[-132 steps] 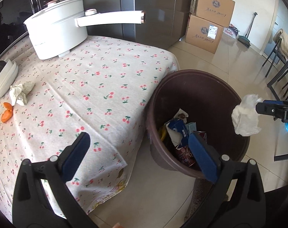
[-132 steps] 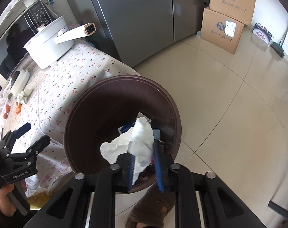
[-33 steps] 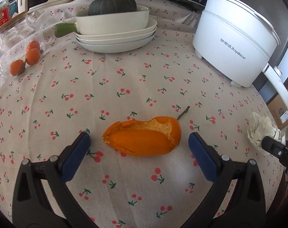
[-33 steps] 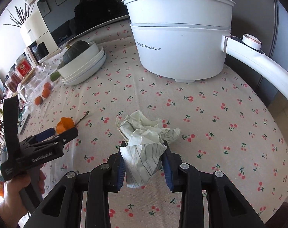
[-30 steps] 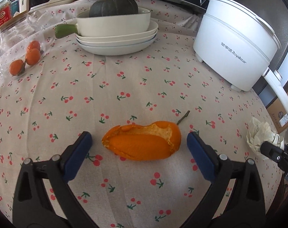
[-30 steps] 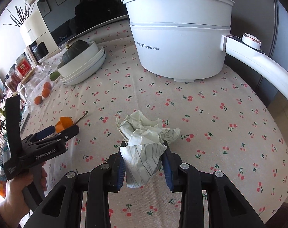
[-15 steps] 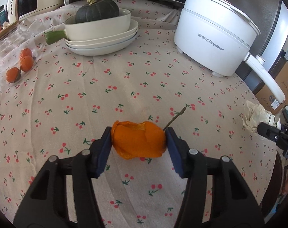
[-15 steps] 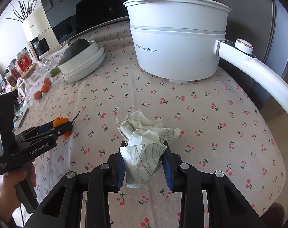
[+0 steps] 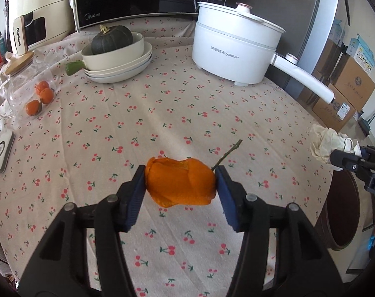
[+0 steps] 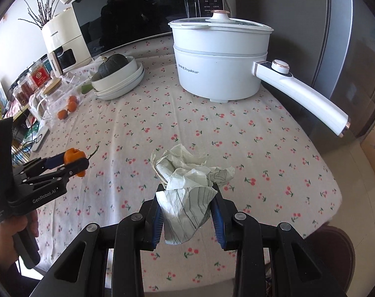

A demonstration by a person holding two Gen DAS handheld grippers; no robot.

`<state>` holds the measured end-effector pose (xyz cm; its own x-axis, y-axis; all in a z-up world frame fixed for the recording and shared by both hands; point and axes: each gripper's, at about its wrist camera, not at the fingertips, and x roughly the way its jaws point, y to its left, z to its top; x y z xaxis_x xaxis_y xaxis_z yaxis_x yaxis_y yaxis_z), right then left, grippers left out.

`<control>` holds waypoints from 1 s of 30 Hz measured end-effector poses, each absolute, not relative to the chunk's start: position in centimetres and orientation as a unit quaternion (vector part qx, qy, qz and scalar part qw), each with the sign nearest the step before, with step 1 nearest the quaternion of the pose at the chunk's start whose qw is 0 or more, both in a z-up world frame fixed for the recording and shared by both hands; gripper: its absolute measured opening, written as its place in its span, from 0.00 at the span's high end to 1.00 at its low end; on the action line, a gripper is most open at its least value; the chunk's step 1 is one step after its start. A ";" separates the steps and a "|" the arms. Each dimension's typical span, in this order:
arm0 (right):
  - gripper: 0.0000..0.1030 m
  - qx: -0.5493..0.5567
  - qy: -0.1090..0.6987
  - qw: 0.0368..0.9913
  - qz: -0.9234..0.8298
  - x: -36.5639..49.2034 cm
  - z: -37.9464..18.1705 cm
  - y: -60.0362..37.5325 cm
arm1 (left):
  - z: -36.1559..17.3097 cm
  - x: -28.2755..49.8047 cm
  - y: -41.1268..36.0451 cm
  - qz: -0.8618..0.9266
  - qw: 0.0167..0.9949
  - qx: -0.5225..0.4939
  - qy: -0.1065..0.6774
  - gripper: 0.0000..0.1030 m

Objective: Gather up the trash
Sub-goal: 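Carry the orange peel and paper towel over the bin and open both grippers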

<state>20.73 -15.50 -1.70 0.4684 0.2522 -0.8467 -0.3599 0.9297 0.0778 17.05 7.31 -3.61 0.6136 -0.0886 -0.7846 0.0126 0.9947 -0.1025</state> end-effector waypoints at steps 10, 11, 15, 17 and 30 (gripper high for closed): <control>0.66 -0.041 0.498 0.854 0.144 15.4 -1.4 -20.4 | -2.2 12.9 4.7 -0.071 0.899 -0.033 0.431 0.45; 0.66 -0.039 0.501 0.853 0.143 14.9 -1.4 -20.9 | -2.1 12.6 4.2 -0.077 0.898 -0.033 0.431 0.45; 0.66 -0.044 0.504 0.852 0.136 13.2 -1.4 -23.0 | -2.0 11.8 1.9 -0.107 0.897 -0.029 0.428 0.45; 0.66 -0.041 0.505 0.852 0.129 12.5 -1.4 -24.4 | -2.0 11.6 0.5 -0.120 0.896 -0.019 0.426 0.45; 0.66 0.007 0.528 0.847 0.057 9.6 -2.7 -35.5 | -3.0 12.2 -11.4 -0.215 0.875 -0.021 0.432 0.45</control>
<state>9.59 -35.50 -2.70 0.4357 0.1031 -0.8942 -0.0884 0.9935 0.0715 12.17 -11.39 -3.02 0.5338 -0.3953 -0.7476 0.3583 0.9065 -0.2235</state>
